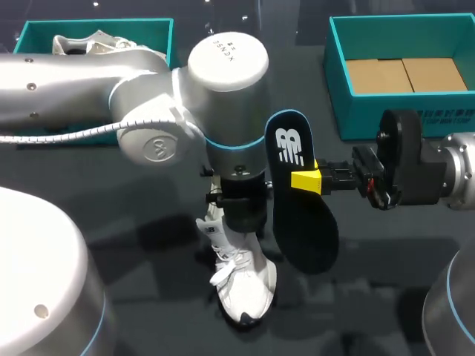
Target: Take the shoe out of the shoebox, open the shoe tongue, remove and reinsert the insole, then place the shoe into the shoebox
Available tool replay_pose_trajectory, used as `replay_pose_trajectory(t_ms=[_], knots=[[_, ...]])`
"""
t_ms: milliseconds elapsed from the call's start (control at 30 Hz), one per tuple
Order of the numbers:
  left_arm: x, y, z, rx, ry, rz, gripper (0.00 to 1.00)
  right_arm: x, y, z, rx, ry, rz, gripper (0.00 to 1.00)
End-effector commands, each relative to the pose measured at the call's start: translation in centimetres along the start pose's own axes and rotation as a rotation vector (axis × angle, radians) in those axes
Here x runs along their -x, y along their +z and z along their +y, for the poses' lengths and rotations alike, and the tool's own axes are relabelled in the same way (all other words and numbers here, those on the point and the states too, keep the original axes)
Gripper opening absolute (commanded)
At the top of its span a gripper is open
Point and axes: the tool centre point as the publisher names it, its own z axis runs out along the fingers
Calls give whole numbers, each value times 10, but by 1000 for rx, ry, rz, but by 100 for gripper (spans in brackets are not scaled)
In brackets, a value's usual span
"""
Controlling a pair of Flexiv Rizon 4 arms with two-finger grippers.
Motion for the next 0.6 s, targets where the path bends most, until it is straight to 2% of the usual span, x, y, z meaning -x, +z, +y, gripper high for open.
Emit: replay_pose_trajectory(t_ms=[33, 600], knots=[[7, 8, -3, 0, 17, 8, 0, -1, 1, -1, 0, 0, -3, 0], [11, 27, 3, -31, 62, -33, 0, -1, 1, -1, 0, 0, -3, 0]])
